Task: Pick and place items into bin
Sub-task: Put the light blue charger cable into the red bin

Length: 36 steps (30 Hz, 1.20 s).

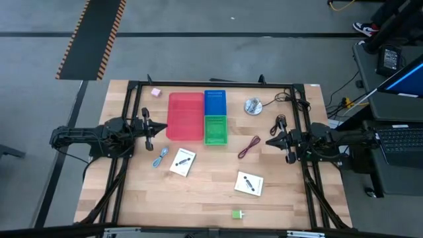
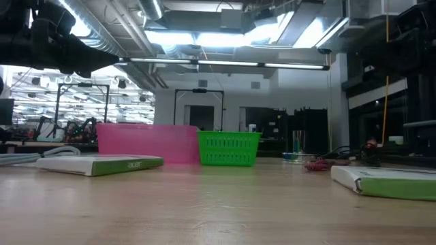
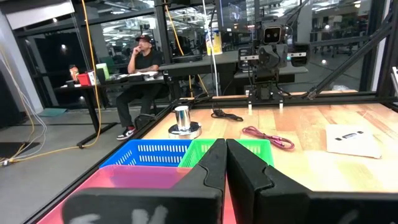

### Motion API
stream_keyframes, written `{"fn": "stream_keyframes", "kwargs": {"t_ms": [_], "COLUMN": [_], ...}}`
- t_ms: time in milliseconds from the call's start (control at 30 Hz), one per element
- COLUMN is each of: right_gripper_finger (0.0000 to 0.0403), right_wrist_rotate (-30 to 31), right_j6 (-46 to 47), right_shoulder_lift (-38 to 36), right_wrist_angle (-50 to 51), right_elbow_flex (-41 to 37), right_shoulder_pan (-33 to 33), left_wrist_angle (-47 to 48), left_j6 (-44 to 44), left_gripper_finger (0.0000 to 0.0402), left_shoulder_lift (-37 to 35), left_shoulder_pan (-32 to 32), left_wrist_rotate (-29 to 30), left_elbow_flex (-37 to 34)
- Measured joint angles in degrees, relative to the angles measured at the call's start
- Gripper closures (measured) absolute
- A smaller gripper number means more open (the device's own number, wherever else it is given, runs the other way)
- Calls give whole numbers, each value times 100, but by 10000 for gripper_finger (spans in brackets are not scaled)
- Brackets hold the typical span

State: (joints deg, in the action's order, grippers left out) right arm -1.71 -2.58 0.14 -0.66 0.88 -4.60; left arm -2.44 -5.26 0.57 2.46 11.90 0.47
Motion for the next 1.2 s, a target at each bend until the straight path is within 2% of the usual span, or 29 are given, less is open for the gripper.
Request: {"fn": "stream_keyframes", "kwargs": {"t_ms": [467,667,800,1000,1200], "right_gripper_finger": [402,402,402,402,402], "right_wrist_rotate": [1232,1330,1785,1925,2029], "right_j6": [-50,81,228,284,93], "right_shoulder_lift": [0,0,0,11,13], "right_wrist_angle": [-136,-141,-192,-213,-593], "right_elbow_flex": [0,0,1,-2,-2], "right_shoulder_pan": [0,9,11,73,249], "left_wrist_angle": [0,11,21,10,95], "left_j6": [0,559,526,456,451], "left_gripper_finger": [395,396,398,400,399], "left_shoulder_lift": [-1,1,67,467,1200], "left_shoulder_pan": [0,-11,-9,-7,-4], "left_wrist_rotate": [37,-207,-220,87,483], "left_elbow_flex": [0,-1,1,245,657]}}
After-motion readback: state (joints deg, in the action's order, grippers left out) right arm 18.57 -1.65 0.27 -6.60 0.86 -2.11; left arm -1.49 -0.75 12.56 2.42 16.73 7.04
